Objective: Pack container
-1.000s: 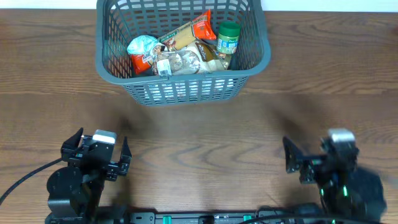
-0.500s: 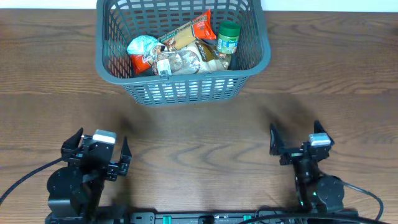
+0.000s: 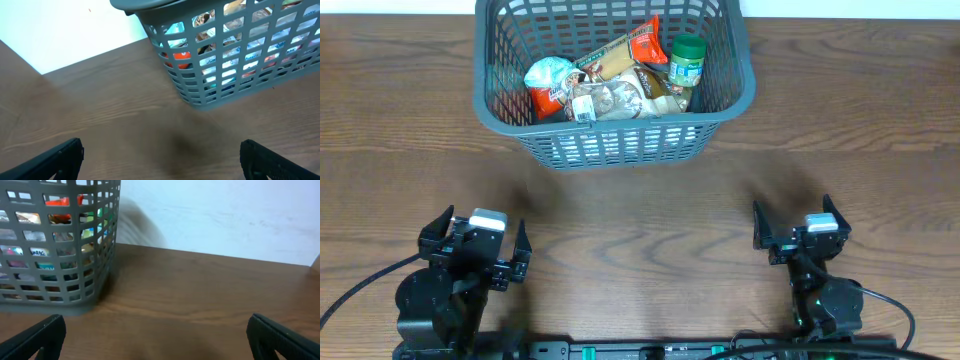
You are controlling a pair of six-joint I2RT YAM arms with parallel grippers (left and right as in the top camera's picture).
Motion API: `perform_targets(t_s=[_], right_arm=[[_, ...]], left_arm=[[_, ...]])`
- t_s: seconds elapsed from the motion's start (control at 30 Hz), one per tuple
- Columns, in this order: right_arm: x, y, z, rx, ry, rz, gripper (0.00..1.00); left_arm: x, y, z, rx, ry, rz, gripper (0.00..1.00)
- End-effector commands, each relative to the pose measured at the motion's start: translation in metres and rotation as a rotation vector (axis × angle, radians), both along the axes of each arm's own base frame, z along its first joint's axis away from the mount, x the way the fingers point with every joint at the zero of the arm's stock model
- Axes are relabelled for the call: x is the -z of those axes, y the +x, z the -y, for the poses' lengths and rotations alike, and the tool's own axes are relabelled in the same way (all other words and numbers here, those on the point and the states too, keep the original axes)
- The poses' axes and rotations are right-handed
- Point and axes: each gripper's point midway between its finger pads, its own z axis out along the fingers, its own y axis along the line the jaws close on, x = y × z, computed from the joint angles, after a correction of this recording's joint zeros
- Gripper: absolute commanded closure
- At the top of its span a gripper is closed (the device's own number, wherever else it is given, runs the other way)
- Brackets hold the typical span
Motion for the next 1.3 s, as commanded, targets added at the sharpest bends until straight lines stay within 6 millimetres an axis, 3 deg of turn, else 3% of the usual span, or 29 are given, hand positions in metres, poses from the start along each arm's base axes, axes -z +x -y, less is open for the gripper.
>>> perform_targets(t_s=[0.0,0.93,1.13,1.27], right_arm=[[0.002,0.000,-0.002,-0.020,0.051,-0.007,0.01],[0.002,0.000,-0.002,-0.019,0.049,-0.007,0.01],[0.002,0.000,-0.002,-0.019,0.049,-0.007,0.01],[0.002,0.000,-0.002,-0.018,0.049,-0.007,0.01]], left_arm=[[-0.001,-0.001,-0.001,-0.008,-0.009,0.007,0.01],[0.002,-0.002,-0.001,-0.009,-0.008,-0.009,0.01],[0.009,-0.026,0.030,0.039,-0.345,-0.058,0.02],[0.010,-0.029,0.037,0.086,-0.382,0.021,0.01]])
